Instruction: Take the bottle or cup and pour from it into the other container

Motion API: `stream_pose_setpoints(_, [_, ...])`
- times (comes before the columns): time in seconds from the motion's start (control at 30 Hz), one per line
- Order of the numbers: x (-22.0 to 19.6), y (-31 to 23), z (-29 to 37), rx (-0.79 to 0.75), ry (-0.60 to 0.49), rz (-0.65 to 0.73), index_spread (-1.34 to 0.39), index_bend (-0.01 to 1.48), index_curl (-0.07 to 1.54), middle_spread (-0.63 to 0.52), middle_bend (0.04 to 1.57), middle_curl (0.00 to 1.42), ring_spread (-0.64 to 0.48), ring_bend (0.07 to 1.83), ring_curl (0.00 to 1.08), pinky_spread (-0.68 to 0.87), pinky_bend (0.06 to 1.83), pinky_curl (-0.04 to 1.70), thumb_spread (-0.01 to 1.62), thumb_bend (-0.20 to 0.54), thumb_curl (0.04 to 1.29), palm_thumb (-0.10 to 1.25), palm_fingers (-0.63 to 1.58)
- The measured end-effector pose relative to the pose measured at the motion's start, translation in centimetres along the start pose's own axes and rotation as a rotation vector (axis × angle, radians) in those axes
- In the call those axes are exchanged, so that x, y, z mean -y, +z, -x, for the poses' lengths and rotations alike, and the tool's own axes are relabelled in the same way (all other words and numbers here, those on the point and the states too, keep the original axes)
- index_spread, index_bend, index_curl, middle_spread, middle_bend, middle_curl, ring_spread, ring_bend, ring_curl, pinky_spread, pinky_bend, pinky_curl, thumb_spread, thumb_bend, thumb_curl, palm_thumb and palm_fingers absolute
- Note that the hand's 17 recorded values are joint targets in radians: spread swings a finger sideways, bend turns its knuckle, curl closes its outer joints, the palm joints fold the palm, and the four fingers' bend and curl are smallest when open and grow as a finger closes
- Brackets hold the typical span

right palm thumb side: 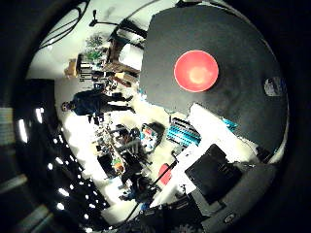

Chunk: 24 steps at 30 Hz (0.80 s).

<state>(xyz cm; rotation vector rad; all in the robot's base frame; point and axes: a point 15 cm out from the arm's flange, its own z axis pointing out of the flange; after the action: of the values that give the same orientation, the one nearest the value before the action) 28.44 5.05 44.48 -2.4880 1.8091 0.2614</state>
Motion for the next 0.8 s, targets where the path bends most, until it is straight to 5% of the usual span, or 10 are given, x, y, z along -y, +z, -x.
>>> stream_pose_setpoints(0.4, [-1.1,-2.1,-2.3,0.006,-0.003,-0.084,-0.34,0.16,0.31,0.01,0.21,0.35,0.12,0.41,0.21,0.42,0.69,0.0,1.04,-0.029,0.37,0.77,0.28])
stream_pose_setpoints(0.8, [-1.4,-6.5,-10.3,0.145,0.096,-0.385,-0.33,0.16,0.29,0.0,0.24,0.36,0.12,0.45,0.21,0.43,0.77,0.0,1.0,-0.03,0.37,0.68,0.26])
